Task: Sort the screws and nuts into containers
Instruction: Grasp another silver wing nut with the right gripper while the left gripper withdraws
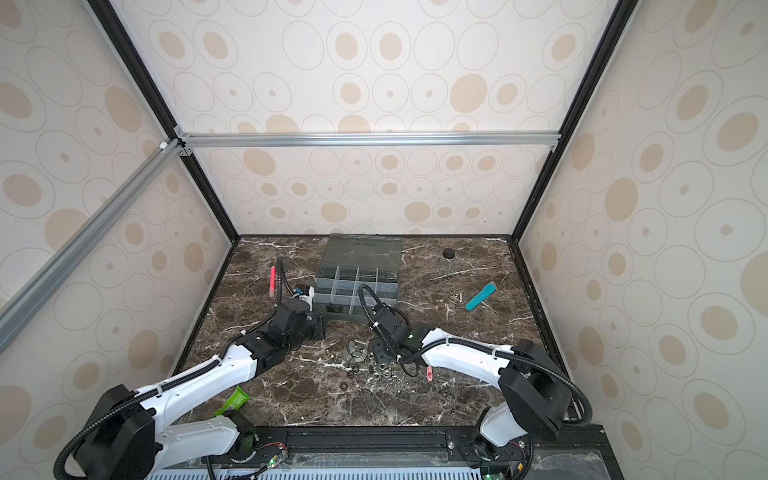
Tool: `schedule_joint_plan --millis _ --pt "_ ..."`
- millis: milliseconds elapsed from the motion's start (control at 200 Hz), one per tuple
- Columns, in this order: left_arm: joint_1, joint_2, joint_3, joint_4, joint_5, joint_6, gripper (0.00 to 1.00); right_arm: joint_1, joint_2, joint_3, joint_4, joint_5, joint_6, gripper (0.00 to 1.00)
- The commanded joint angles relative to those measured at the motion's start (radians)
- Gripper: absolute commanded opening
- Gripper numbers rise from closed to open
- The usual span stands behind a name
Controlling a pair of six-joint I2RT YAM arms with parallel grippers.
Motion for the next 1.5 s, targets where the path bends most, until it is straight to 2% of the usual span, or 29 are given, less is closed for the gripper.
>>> schedule_joint_plan --millis 0,625,895,1495 --pt "0.009 -0.043 -0.014 0.012 -0.026 -0.043 0.33 0.016 0.045 0.044 0.004 -0.041 -0.038 0.6" --pt "0.015 -0.089 -0.07 0.034 -0.014 -0.092 0.33 0.064 0.262 0.218 0.01 -0.124 -0.1 0.59" --pt "0.014 -0.104 -0.073 0.046 -0.008 -0.095 0.33 0.071 0.333 0.292 -0.013 -0.101 -0.115 0.57" --pt "0.019 -0.113 -0.09 0.064 0.012 -0.104 0.33 0.07 0.414 0.335 -0.019 -0.102 -0.111 0.4"
